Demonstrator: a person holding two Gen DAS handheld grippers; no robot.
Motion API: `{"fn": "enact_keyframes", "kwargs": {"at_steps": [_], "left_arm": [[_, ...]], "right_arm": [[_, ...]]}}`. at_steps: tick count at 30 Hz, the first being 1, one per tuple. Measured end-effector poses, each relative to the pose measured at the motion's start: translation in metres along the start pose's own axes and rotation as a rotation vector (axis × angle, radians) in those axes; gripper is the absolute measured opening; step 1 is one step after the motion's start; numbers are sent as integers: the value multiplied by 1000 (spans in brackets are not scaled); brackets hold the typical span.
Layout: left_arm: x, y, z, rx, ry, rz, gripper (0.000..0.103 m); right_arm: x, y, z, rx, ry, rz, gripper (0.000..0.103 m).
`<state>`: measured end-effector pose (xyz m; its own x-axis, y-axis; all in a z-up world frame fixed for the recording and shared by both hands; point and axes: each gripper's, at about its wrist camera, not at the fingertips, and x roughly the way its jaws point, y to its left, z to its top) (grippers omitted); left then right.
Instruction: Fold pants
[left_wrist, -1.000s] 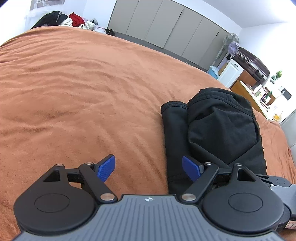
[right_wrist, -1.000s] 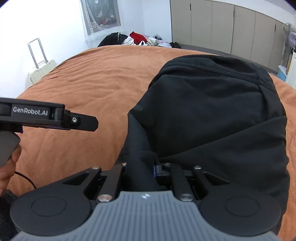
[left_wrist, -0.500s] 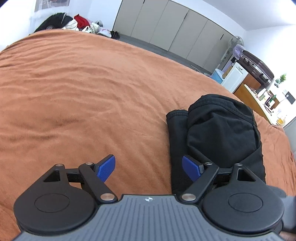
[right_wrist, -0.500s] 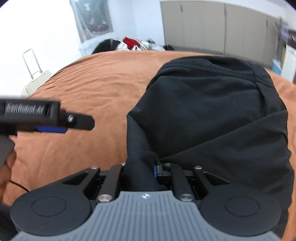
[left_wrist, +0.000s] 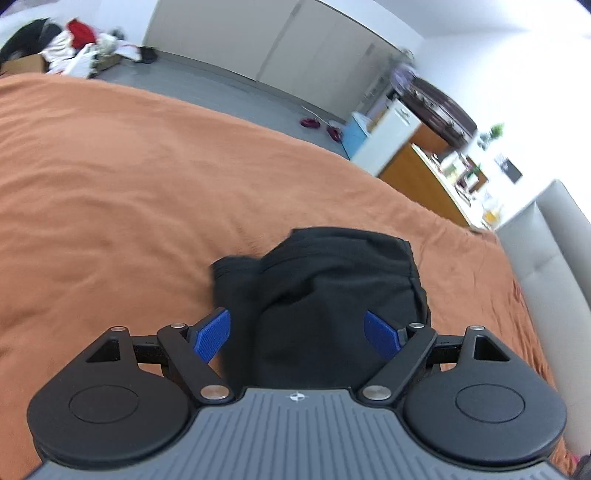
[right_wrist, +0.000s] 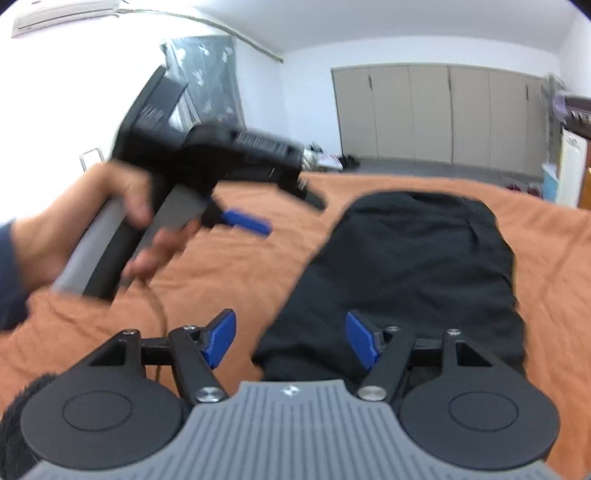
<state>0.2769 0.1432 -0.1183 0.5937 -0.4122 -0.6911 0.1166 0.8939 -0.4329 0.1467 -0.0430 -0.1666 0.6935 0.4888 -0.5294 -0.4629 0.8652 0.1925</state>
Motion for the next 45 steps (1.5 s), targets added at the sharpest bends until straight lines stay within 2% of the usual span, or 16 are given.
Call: {"fn": "enact_keyframes", "kwargs": {"at_steps": [5, 8, 11, 12, 14, 16, 18, 24, 29, 34, 38, 39, 40, 42, 43, 45], "left_arm": [[51, -22, 22, 75, 75, 26, 96], [89, -26, 25, 101, 151, 87, 94], [103, -11, 22, 11, 177, 78, 91], [103, -6, 22, -12, 160, 61, 90], [103, 2, 24, -22, 154, 50, 83], [101, 4, 25, 6, 151, 48, 67], [97, 6, 27, 40, 144, 35, 41], [94, -6, 40, 106, 164, 31, 30], [97, 12, 39, 12, 146, 2, 30], [107, 39, 26, -91, 108, -15, 38], [99, 44, 18, -82, 52, -54, 52], [95, 42, 18, -75, 41, -68, 61], [90, 39, 18, -80, 37, -71, 67], [78, 35, 19, -111, 35, -30, 98], [71, 34, 20, -125, 31, -1, 98], [58, 34, 19, -125, 32, 7, 98]], "right_arm": [[-8, -5, -15, -188, -13, -161, 63], [5, 4, -19, -319, -37, -171, 63], [31, 14, -22, -428, 0, -157, 61], [37, 16, -23, -455, 20, -151, 53], [47, 18, -28, -508, 41, -119, 0], [58, 19, -27, -532, 62, -134, 0], [55, 17, -24, -515, 52, -125, 0], [19, 20, -24, -502, -10, -98, 0], [8, 9, -18, -422, 10, -46, 0], [41, 9, -45, -431, 59, -53, 0], [48, 0, -48, -319, 70, -45, 3], [44, -2, -45, -307, 62, -38, 7], [38, -3, -42, -305, 53, -25, 27], [20, -8, -35, -304, 14, -23, 61], [9, -14, -30, -291, -11, -20, 67], [-14, -30, -18, -250, -25, 6, 67]]}}
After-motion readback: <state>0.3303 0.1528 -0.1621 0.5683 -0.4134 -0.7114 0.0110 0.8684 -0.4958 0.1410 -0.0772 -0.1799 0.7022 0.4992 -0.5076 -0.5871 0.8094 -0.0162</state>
